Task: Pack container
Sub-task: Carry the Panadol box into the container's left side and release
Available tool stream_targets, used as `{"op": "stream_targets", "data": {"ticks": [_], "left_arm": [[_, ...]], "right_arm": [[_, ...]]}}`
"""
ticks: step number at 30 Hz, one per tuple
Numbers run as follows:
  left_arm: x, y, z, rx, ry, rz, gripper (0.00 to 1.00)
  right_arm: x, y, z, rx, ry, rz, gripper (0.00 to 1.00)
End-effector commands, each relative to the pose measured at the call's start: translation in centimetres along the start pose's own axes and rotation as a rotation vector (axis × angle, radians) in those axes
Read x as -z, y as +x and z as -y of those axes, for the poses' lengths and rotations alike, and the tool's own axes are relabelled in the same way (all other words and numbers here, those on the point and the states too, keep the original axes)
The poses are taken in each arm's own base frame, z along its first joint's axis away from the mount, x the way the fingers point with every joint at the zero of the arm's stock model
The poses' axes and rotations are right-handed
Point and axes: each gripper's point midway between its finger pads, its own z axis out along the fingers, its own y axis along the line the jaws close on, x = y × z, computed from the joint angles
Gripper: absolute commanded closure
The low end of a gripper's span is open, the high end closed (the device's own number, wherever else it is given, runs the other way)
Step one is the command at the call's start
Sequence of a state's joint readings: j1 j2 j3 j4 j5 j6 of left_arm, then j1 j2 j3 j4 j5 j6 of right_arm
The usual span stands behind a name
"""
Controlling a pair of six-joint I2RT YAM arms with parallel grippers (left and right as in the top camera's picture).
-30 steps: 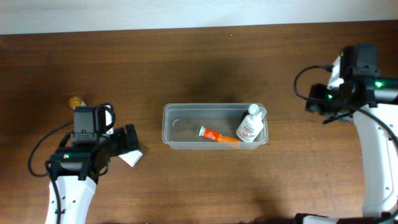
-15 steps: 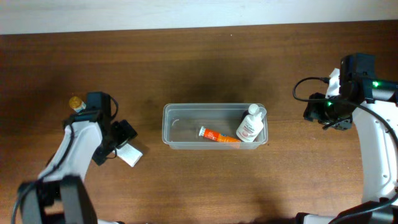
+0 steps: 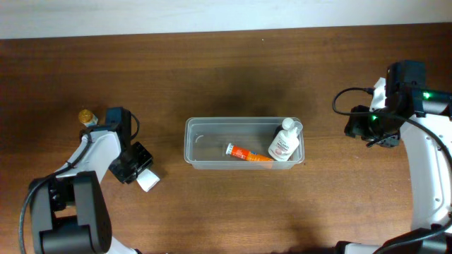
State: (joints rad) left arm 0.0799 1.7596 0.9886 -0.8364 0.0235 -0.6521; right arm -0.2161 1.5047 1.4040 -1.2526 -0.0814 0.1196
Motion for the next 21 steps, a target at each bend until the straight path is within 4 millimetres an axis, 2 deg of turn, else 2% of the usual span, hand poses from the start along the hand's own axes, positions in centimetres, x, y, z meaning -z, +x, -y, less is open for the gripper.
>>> {"op": "stream_targets", "data": {"ticks": [1, 3, 4, 6, 7, 9, 11, 12, 14, 16, 18, 21], "left_arm": [[3.4, -1.7, 1.6, -0.053, 0.068, 0.081, 0.63], [6.1, -2.6, 2.9, -0.113, 0.116, 0.152, 0.63], [9.6, -3.3, 4.7, -0.215, 0.175, 0.25, 0.63], [14.2, -3.2, 7.3, -0.378, 0.244, 0.381, 0.63], [15.6, -3.0, 8.2, -0.441, 0.267, 0.427, 0.63], [20.5, -0.8, 12.4, -0.738, 0.345, 0.613, 0.63], [22.4, 1.9, 15.2, -0.958, 0.376, 0.71, 0.65], [22.9, 4.2, 17.3, -1.112, 0.393, 0.754, 0.76], [22.5, 6.8, 19.5, -1.266, 0.402, 0.774, 0.81], [20.9, 9.1, 21.2, -1.387, 0.397, 0.751, 0.8], [17.9, 11.0, 22.6, -1.463, 0.377, 0.677, 0.72], [14.1, 12.3, 23.2, -1.514, 0.331, 0.574, 0.7]], "right_arm": [[-0.1, 0.2, -0.2, 0.009, -0.013, -0.007, 0.4], [-0.1, 0.2, -0.2, 0.009, -0.013, -0.007, 0.4], [-0.1, 0.2, -0.2, 0.009, -0.013, -0.007, 0.4], [-0.1, 0.2, -0.3, 0.009, -0.014, -0.007, 0.4], [-0.1, 0.2, -0.3, 0.009, -0.014, -0.007, 0.4], [-0.1, 0.2, -0.3, 0.009, -0.014, -0.007, 0.4], [-0.1, 0.2, -0.3, 0.009, -0.014, -0.007, 0.4], [-0.1, 0.2, -0.2, 0.009, -0.013, -0.007, 0.4], [-0.1, 0.2, -0.3, 0.009, -0.014, -0.007, 0.4], [-0.1, 0.2, -0.3, 0.009, -0.014, -0.007, 0.4], [-0.1, 0.2, -0.2, 0.009, -0.013, -0.007, 0.39], [-0.1, 0.2, -0.2, 0.009, -0.013, -0.007, 0.4]]}}
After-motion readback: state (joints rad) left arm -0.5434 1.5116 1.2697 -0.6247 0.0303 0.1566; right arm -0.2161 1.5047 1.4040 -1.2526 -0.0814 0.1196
